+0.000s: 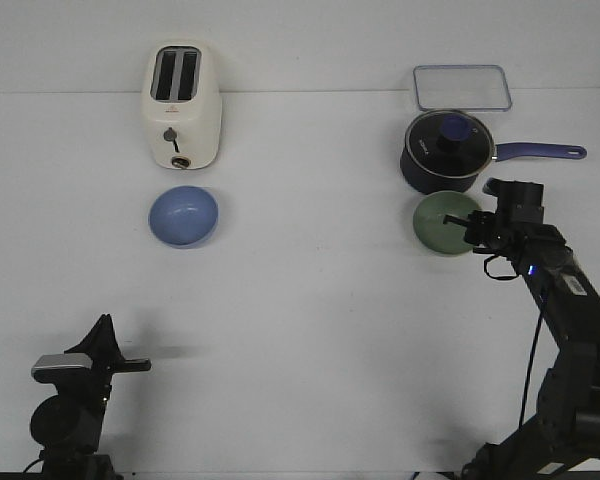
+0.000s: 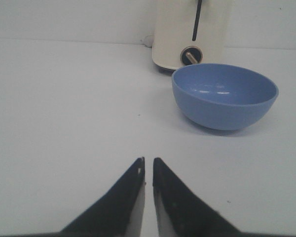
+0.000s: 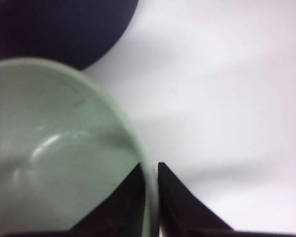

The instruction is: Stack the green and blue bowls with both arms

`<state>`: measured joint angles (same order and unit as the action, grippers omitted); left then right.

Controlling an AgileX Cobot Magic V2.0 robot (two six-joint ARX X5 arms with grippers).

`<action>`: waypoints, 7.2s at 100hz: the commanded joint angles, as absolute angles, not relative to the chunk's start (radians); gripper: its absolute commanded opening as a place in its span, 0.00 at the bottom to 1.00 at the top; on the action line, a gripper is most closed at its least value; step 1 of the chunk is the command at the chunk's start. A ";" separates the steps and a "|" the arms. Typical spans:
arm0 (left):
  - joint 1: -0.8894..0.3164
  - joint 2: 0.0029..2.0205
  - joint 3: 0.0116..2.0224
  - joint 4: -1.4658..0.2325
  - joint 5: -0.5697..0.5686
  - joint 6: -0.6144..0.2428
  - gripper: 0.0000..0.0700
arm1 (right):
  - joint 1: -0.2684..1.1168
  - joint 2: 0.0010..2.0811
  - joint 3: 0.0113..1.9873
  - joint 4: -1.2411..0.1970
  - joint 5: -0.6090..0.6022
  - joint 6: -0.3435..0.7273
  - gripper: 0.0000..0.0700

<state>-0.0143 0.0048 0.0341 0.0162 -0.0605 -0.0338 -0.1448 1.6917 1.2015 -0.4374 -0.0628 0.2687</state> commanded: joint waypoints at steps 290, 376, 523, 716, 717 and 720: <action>-0.017 1.388 1.053 -0.207 0.117 -0.299 0.66 | 0.839 0.486 0.562 -0.443 0.271 0.342 0.64; -0.033 1.724 1.269 -0.244 0.129 -0.295 0.01 | 0.839 0.485 0.562 -0.442 0.271 0.343 0.64; -0.765 1.189 1.007 -0.268 -0.011 -0.290 0.55 | 0.839 0.485 0.562 -0.443 0.322 0.316 0.65; -0.081 0.003 0.031 -0.033 -0.146 0.033 0.02 | 0.838 0.484 0.562 -0.452 0.315 0.316 0.02; -0.080 0.003 0.031 -0.032 -0.146 0.034 0.02 | 0.838 0.484 0.562 -0.451 0.315 0.316 0.02; -0.079 0.003 0.029 -0.023 -0.146 0.034 0.02 | 0.838 0.484 0.563 -0.450 0.315 0.316 0.02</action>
<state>-0.0803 0.0059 0.0353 -0.0509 -0.1509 0.0177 0.8303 0.4801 0.5648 -0.4637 0.3145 0.3180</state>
